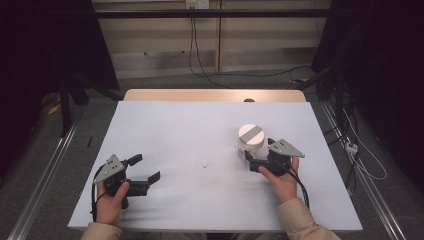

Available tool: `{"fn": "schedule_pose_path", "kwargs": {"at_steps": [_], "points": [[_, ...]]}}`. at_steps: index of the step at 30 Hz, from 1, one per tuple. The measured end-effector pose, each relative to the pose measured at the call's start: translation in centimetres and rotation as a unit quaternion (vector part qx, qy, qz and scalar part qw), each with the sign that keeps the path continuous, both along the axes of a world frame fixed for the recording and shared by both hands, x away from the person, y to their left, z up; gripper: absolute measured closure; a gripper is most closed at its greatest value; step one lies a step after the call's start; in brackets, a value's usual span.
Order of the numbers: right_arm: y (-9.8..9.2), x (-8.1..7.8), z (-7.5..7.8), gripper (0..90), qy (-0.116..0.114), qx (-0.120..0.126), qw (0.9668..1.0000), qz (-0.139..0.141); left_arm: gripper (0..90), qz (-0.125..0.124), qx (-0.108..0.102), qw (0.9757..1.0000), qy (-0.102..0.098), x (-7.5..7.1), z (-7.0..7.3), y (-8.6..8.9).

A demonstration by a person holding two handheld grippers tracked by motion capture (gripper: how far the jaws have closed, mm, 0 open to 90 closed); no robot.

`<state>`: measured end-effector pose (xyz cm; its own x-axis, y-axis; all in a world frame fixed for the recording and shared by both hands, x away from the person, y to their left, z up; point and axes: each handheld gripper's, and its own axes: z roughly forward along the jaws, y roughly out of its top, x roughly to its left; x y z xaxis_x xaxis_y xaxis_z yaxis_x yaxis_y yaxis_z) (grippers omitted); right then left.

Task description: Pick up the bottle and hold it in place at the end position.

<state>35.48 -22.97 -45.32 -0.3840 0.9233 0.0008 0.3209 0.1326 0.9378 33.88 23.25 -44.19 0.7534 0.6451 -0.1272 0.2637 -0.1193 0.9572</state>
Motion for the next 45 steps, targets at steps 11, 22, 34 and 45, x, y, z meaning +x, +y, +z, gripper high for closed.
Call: {"fn": "schedule_pose_path", "kwargs": {"at_steps": [11, 22, 34, 45], "points": [[1.3, 1.8, -0.2, 6.5, 0.01, -0.004, 0.9999, 0.011, 3.1, 0.006, 0.005, 1.0, 0.002, -0.5, -0.1, 0.6], [2.0, 3.0, -0.6, 12.2, 0.016, -0.003, 0.9998, 0.013, 3.2, 0.007, -0.002, 1.0, 0.005, -0.6, -0.1, 0.6], [2.2, 3.1, -0.4, 17.7, 0.013, -0.002, 0.9998, 0.017, 3.2, 0.001, -0.001, 1.0, 0.006, -0.5, -0.3, 0.3], [3.8, 3.9, 0.3, 17.9, 0.004, 0.006, 0.9996, 0.028, 3.3, -0.002, 0.005, 1.0, 0.006, -0.5, -0.3, 0.3]]}}
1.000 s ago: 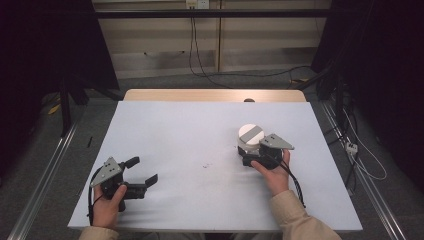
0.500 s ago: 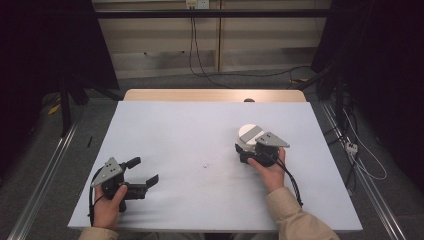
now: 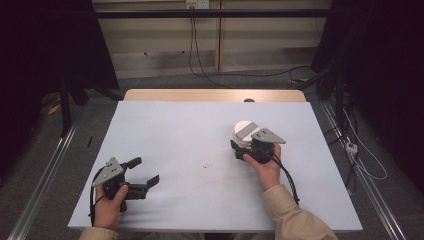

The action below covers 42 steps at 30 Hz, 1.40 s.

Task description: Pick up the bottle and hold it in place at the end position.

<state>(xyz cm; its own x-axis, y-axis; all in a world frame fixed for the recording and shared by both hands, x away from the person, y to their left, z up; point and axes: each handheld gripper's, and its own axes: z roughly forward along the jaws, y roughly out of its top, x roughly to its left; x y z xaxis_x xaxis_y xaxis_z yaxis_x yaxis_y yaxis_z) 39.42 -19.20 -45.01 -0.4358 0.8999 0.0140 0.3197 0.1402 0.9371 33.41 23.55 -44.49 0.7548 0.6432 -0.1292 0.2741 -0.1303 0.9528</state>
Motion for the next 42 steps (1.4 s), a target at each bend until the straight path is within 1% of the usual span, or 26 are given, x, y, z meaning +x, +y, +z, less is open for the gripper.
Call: {"fn": "schedule_pose_path", "kwargs": {"at_steps": [3, 6, 11, 14, 15, 17, 19, 23, 33, 42], "points": [[0.7, 0.2, 0.0, 17.9, 0.001, -0.007, 0.9999, 0.01, 3.3, 0.0, 0.001, 1.0, 0.001, 0.0, 0.0, 0.0], [1.3, 0.4, 0.1, 17.9, 0.001, -0.008, 0.9998, 0.019, 3.3, -0.001, 0.002, 1.0, 0.001, 0.0, 0.0, 0.0], [2.1, 0.7, 0.0, 18.0, 0.003, -0.007, 0.9996, 0.027, 3.3, -0.001, 0.001, 1.0, 0.001, 0.0, 0.0, 0.0], [2.3, 0.8, 0.0, 18.0, 0.002, -0.007, 0.9996, 0.029, 3.3, -0.002, 0.004, 1.0, -0.001, 0.0, 0.0, 0.1], [2.3, 0.8, 0.0, 17.9, 0.003, -0.008, 0.9996, 0.028, 3.3, 0.0, 0.001, 1.0, 0.0, 0.0, 0.0, 0.1], [2.3, 0.8, 0.0, 18.0, 0.003, -0.007, 0.9996, 0.028, 3.3, -0.001, 0.006, 1.0, -0.001, 0.0, 0.0, 0.1], [2.4, 0.9, 0.1, 18.0, 0.005, -0.009, 0.9995, 0.028, 3.3, -0.002, 0.006, 1.0, -0.001, 0.0, 0.0, 0.1], [2.5, 1.1, 0.2, 18.0, 0.004, -0.01, 0.9995, 0.031, 3.3, 0.001, -0.003, 1.0, 0.001, 0.0, 0.0, -0.1], [3.5, 1.6, 0.2, 18.0, 0.007, -0.014, 0.9989, 0.044, 3.3, 0.0, -0.001, 1.0, 0.001, 0.0, 0.0, -0.1], [4.1, 2.0, 0.1, 18.0, 0.008, -0.014, 0.9987, 0.048, 3.3, 0.0, 0.001, 1.0, 0.0, 0.0, 0.0, -0.1]]}}
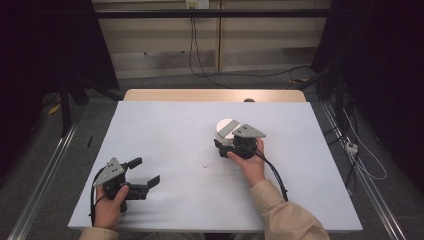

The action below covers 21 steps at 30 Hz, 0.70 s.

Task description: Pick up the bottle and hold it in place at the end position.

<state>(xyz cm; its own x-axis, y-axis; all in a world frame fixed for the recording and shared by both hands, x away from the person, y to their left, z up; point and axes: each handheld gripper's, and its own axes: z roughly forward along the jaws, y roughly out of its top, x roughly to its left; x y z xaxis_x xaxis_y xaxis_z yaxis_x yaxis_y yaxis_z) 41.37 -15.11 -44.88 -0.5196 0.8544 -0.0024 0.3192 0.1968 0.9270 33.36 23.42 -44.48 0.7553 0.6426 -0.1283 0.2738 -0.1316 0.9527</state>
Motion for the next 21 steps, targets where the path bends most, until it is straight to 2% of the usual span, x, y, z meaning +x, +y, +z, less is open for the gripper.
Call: {"fn": "schedule_pose_path", "kwargs": {"at_steps": [21], "points": [[1.8, 0.8, 0.0, 18.1, 0.0, -0.004, 0.9999, 0.016, 3.3, -0.003, 0.0, 1.0, 0.002, 0.0, -0.1, 0.0]]}}
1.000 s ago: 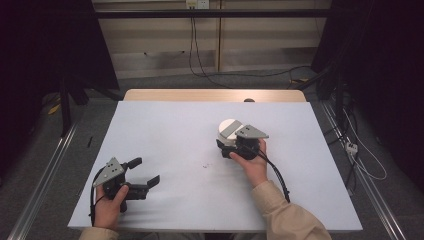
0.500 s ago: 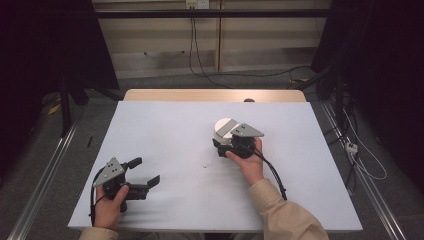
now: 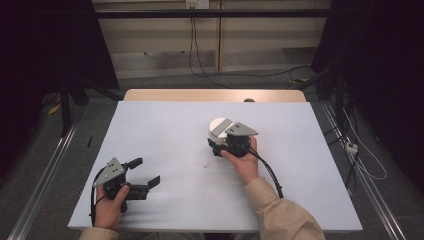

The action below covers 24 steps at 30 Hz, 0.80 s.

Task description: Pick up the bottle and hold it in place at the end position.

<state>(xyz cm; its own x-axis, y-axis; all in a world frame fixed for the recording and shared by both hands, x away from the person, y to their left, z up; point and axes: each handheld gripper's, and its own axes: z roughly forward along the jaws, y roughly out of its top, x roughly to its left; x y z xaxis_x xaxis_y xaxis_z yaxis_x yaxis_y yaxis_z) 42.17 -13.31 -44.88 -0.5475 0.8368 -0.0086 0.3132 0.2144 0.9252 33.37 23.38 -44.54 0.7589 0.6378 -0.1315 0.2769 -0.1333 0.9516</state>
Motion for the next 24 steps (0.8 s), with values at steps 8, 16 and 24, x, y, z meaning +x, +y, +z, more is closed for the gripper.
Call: {"fn": "schedule_pose_path", "kwargs": {"at_steps": [8, 16, 24], "points": [[0.34, 0.31, -0.3, 18.1, 0.001, -0.006, 1.0, 0.0, 3.4, -0.001, 0.0, 1.0, 0.001, -0.01, -0.03, -0.09], [0.52, 0.75, -0.45, 18.1, -0.002, -0.005, 1.0, -0.004, 3.4, -0.003, 0.001, 1.0, 0.003, 0.03, -0.08, -0.1], [0.41, 0.91, -0.65, 18.1, -0.001, -0.008, 0.9999, -0.007, 3.3, -0.004, 0.0, 1.0, 0.003, 0.07, -0.14, -0.12]]}}
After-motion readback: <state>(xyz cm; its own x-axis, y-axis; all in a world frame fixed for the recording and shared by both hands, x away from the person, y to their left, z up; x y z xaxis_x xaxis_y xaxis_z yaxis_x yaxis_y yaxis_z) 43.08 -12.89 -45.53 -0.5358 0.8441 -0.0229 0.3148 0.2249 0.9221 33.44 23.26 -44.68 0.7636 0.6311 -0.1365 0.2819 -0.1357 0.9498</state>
